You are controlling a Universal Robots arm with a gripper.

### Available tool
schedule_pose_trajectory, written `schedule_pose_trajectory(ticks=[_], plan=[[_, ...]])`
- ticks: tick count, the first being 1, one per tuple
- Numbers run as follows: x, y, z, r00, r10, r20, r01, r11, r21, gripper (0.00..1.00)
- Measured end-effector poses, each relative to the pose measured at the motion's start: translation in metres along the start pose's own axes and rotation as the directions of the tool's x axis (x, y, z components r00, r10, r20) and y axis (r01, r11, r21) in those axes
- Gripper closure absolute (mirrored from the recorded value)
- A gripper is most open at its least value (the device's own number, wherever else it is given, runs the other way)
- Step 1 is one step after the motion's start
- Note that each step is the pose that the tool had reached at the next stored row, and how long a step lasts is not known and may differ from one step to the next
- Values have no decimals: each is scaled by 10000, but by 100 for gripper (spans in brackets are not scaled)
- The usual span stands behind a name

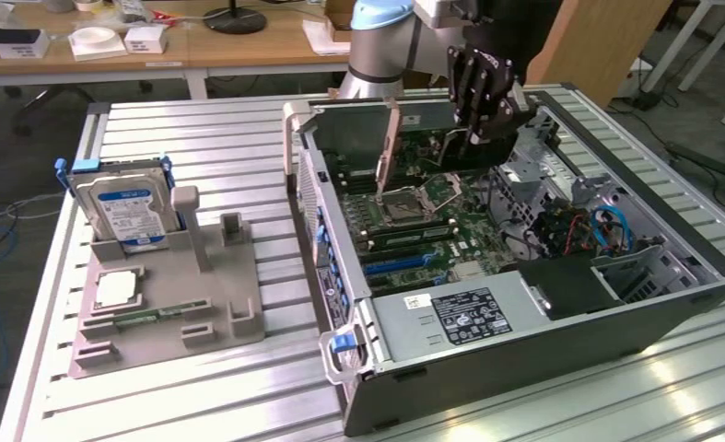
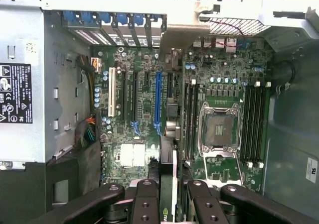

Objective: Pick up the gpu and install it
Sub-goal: 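Insert the gpu into the slot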

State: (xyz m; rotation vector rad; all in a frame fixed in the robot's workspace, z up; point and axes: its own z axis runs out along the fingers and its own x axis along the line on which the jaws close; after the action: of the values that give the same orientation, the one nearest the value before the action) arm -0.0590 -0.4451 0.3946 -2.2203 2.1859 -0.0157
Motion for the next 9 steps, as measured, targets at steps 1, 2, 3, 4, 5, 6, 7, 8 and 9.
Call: schedule_pose_trajectory(ticks=[1,2,3,4,5,6,7,8,9], plan=[[0,4,4,10000,-2,1,2,10000,0,73],[0,9,10,10000,-2,-8,2,10000,2,73],[0,17,18,10000,-2,-25,2,10000,1,73],[0,30,35,10000,-3,-44,3,10000,1,73],[0,41,51,10000,-3,-57,3,10000,1,73],[0,51,68,10000,-3,-61,3,10000,1,73],[0,60,86,10000,-3,-61,3,10000,2,73],[0,67,104,10000,-3,-61,3,10000,2,73],[0,76,121,10000,-3,-62,3,10000,1,73]])
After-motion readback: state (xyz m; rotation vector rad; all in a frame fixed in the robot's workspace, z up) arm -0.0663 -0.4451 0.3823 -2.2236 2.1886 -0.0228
